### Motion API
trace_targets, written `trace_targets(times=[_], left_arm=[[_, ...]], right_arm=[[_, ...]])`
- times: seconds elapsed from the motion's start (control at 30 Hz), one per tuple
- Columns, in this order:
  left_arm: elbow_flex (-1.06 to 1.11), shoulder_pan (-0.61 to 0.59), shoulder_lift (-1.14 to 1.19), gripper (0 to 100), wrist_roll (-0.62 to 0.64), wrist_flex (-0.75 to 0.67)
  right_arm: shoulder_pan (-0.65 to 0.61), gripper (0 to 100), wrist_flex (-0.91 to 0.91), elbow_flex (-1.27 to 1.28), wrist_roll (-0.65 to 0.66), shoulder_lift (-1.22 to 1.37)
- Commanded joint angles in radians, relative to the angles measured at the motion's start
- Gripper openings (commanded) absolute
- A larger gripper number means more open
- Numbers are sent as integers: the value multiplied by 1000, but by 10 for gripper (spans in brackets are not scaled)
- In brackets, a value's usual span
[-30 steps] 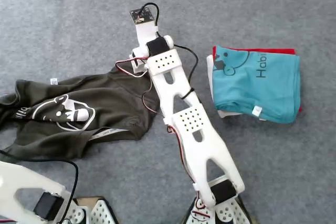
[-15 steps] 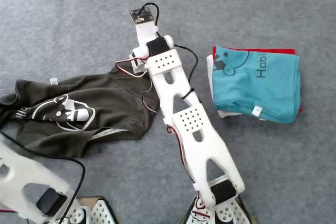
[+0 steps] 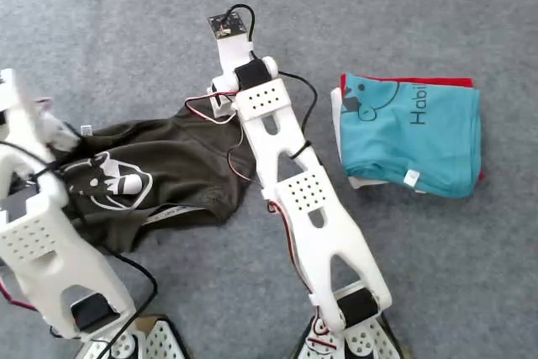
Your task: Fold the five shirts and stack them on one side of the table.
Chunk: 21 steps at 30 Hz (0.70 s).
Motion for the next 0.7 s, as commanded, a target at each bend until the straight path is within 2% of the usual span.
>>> trace_targets(times=[0.0, 0.13, 0.27, 0.37, 0.53, 0.67], left_arm=[[19, 39, -57, 264, -8, -2], [76, 30, -57, 223, -9, -8], [220, -36, -68, 26, -11, -46], [321, -97, -95, 42, -41, -32], [472, -182, -269, 29, -250, 14], [570, -186, -460, 29, -361, 46]], right_arm=[[-3, 262, -11, -44, -2, -10], [-2, 262, -11, -44, -2, -10], [-2, 262, -11, -45, -2, -10], [-2, 262, -8, -45, -2, -10], [-2, 262, 25, -48, -3, -19], [-3, 262, 71, -48, -3, -70]])
